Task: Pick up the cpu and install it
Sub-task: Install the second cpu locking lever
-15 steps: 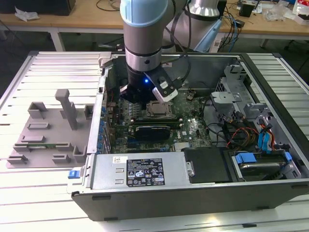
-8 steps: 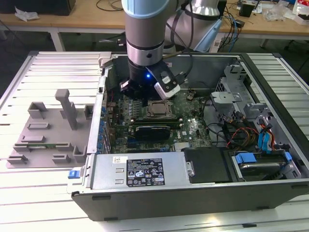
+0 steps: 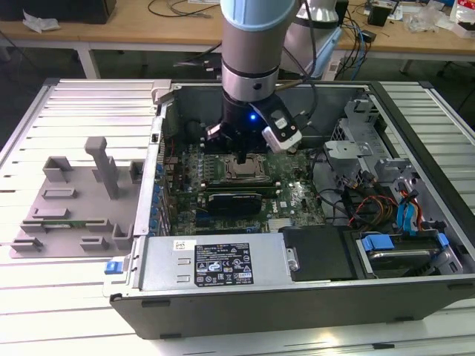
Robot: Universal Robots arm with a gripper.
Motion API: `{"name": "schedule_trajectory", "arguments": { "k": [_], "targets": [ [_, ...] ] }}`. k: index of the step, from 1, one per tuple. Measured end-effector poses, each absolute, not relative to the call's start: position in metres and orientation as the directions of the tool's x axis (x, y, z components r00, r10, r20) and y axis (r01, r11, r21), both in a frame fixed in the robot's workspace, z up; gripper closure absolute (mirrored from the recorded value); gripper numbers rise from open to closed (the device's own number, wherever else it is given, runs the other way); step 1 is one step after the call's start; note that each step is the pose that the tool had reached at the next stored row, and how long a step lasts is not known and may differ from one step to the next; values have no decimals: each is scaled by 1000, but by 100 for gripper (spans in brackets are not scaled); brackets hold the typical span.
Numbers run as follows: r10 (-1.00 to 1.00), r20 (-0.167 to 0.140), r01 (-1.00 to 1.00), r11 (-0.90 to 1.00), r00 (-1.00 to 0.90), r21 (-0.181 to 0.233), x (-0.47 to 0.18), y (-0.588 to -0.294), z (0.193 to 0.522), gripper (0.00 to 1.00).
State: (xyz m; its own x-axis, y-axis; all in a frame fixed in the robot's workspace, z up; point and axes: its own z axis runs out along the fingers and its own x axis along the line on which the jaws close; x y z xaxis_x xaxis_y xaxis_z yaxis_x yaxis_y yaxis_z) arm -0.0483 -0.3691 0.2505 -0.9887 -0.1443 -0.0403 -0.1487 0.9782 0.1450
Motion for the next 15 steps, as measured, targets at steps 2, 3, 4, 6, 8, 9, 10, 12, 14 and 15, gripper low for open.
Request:
{"name": "schedule_trajectory", "arguments": {
  "k": [2,3,4,6,8,9,10,12,14,15],
  "targets": [
    [-144,-41,-148,978,-989,145,-43,-365,249,89],
    [-144,-40,-149,978,-989,145,-42,-362,249,89],
    [-144,-40,-148,978,-989,145,-40,-360,248,89],
    [-143,-40,-148,978,-989,145,-35,-360,247,89],
    [-142,-40,-146,979,-989,145,-31,-357,246,89],
    [-142,-40,-146,978,-989,145,-31,-357,248,89],
    [-142,-40,-146,978,-989,145,-31,-356,249,89],
    [-142,-40,-146,979,-989,145,-31,-356,249,89],
    [-142,-40,-146,979,-989,145,-31,-356,249,89],
    [-142,-40,-146,979,-989,145,-31,-356,249,89]
  ]
}}
